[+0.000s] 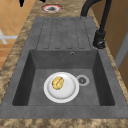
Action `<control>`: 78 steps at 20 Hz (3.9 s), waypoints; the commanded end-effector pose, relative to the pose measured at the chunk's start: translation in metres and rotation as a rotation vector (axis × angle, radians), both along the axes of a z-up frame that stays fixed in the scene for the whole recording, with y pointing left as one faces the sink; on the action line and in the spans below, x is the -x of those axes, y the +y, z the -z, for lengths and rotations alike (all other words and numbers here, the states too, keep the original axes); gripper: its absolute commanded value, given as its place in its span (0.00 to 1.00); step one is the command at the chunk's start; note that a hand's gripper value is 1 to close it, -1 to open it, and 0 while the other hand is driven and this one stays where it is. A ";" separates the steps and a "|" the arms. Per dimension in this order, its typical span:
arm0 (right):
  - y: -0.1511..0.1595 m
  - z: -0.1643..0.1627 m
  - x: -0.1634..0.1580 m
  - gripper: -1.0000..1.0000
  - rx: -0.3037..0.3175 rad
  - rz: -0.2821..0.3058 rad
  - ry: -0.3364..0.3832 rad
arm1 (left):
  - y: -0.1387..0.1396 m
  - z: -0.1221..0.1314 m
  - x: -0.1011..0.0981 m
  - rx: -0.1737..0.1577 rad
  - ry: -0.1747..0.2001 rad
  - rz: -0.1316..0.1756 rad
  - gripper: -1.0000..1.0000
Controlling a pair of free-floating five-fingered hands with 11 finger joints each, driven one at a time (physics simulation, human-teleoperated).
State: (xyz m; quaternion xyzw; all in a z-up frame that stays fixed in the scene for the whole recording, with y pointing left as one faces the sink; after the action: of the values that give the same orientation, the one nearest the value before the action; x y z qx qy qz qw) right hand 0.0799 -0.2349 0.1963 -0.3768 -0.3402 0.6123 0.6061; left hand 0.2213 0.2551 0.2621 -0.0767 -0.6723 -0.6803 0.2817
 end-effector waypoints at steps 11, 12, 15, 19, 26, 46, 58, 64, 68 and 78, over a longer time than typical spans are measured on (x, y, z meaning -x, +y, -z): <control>0.000 0.000 0.000 0.50 0.000 0.000 0.000 | 0.037 -0.039 -0.010 0.116 -0.017 0.011 0.00; 0.000 0.000 0.000 0.50 0.000 0.000 0.000 | 0.038 -0.040 -0.011 0.116 -0.020 0.010 0.00; 0.000 0.000 0.000 0.50 0.000 0.000 0.000 | 0.042 -0.040 -0.002 0.102 -0.075 0.044 0.00; 0.000 0.000 0.000 0.50 0.000 0.000 0.000 | 0.051 -0.039 0.005 0.113 -0.163 0.092 0.00; 0.000 0.000 0.000 0.50 0.000 0.000 0.000 | 0.057 -0.022 0.058 0.101 -0.205 0.057 0.00; 0.000 0.000 0.000 0.50 0.000 0.000 0.000 | -0.004 0.001 0.207 0.053 -0.198 0.044 0.00; 0.000 0.000 0.000 0.50 0.000 0.000 0.000 | -0.021 0.025 0.218 0.047 -0.223 0.088 0.00; 0.000 0.000 0.000 0.50 0.000 0.000 0.000 | -0.022 0.030 0.217 0.068 -0.214 0.037 0.00; 0.009 0.000 -0.013 0.00 -0.003 0.005 0.019 | -0.022 0.030 0.217 0.060 -0.221 0.047 0.50; 0.024 -0.011 -0.057 0.00 0.031 0.020 0.113 | -0.023 0.031 0.216 0.062 -0.251 0.034 0.50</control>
State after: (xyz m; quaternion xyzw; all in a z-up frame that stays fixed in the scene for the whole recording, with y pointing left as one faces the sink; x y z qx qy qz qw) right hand 0.1145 -0.2182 0.2063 -0.3502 -0.3019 0.6332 0.6207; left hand 0.0055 0.2324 0.2310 -0.0102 -0.7220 -0.6677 0.1811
